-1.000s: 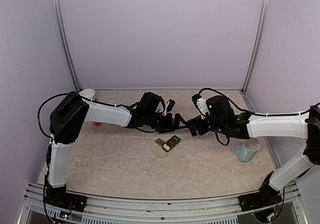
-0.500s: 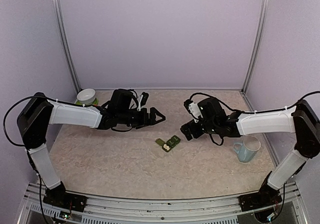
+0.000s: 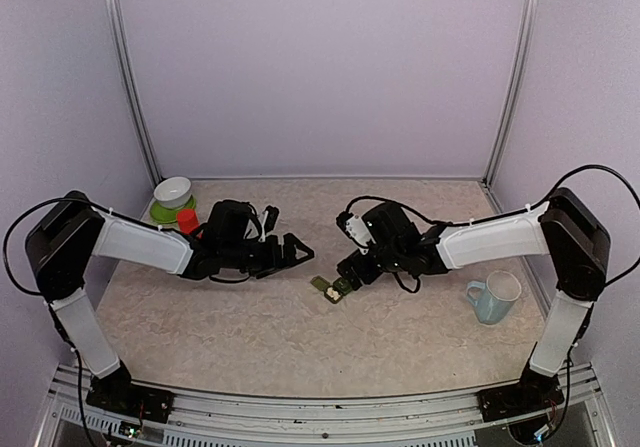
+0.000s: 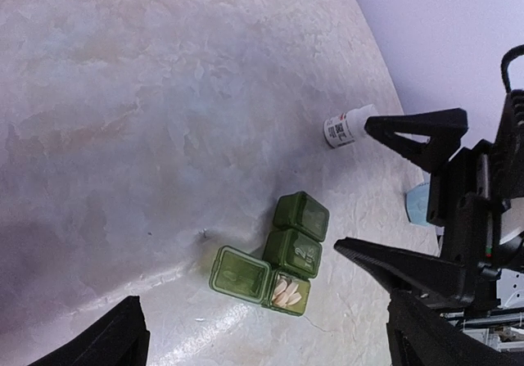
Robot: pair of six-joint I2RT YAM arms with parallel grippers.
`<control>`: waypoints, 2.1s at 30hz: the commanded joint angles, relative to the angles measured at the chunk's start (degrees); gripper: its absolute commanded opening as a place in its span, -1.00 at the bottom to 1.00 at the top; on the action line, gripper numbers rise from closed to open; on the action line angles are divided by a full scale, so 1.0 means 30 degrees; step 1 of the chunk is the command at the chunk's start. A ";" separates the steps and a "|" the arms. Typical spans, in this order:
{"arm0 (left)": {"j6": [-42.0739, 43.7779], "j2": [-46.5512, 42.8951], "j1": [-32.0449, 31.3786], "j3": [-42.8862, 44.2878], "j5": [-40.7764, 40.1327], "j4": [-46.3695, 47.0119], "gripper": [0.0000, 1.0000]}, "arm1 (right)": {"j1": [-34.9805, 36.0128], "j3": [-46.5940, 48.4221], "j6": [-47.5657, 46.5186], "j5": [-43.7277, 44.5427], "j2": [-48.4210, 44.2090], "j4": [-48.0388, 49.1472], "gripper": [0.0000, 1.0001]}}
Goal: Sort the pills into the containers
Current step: Adjust the pill in the compartment of the pill container.
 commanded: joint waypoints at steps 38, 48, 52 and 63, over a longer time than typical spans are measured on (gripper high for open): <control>-0.0689 -0.0810 0.0678 -0.1121 -0.0569 0.1899 0.97 | 0.1254 0.1580 -0.1036 -0.0689 0.1311 -0.0583 1.00; -0.0806 -0.0655 0.0671 -0.1328 -0.0474 0.2156 0.98 | 0.1242 0.1896 -0.1067 -0.0283 0.2166 -0.0422 1.00; -0.0823 -0.0662 0.0659 -0.1381 -0.0430 0.2203 0.97 | 0.1240 0.1903 -0.1069 -0.0287 0.2370 -0.0471 1.00; -0.0867 -0.0618 0.0664 -0.1529 -0.0416 0.2350 0.97 | 0.1234 0.1444 -0.0950 -0.0423 0.2546 -0.0508 1.00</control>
